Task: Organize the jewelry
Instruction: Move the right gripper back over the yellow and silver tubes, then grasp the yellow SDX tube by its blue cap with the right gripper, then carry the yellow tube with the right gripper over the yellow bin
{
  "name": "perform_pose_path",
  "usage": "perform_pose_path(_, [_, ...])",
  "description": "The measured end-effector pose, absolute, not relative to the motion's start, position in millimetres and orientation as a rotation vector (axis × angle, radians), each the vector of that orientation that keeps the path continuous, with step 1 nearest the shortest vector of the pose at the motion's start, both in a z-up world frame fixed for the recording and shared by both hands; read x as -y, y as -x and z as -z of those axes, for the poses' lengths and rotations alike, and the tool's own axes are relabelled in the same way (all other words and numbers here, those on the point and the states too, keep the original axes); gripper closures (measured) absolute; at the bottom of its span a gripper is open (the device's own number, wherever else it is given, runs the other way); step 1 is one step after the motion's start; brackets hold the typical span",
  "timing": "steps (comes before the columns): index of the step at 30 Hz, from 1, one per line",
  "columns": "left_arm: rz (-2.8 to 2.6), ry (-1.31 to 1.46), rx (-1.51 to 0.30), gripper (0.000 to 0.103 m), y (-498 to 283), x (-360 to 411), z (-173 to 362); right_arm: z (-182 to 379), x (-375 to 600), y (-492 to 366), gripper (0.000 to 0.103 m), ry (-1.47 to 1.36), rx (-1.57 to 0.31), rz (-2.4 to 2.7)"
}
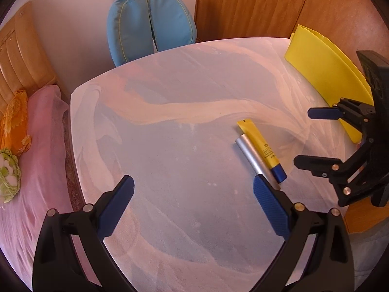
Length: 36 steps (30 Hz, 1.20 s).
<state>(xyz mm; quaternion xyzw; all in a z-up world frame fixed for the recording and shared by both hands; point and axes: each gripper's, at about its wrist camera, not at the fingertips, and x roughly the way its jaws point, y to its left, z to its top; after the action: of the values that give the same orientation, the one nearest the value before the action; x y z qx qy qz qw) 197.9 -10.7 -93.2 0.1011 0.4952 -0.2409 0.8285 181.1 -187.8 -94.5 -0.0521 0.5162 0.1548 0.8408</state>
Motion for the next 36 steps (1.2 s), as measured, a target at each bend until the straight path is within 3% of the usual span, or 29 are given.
perform_pose_path(12, [0.667, -0.249, -1.021, 0.007, -211.2, 14.2, 98.0, 117.9, 166.2, -187.3, 0.009, 0.233, -1.118, -0.168])
perform_pose_path(14, [0.672, -0.248, -1.023, 0.007, -213.3, 11.8, 99.6, 119.3, 166.6, -187.3, 0.036, 0.228, -1.132, -0.168])
perform_pose_path(19, [0.681, -0.239, -1.034, 0.007, -218.0, 12.9, 104.3, 121.0, 163.9, -188.0, 0.04, 0.226, -1.148, -0.168])
perform_pose_path(25, [0.7, -0.241, -1.041, 0.007, -215.9, 18.8, 106.8, 118.6, 154.1, -187.1, 0.08, 0.206, -1.169, -0.256])
perform_pose_path(36, [0.716, -0.231, -1.03, 0.007, -211.2, 23.9, 100.3, 93.1, 176.8, -176.6, 0.082, 0.147, -1.126, -0.26])
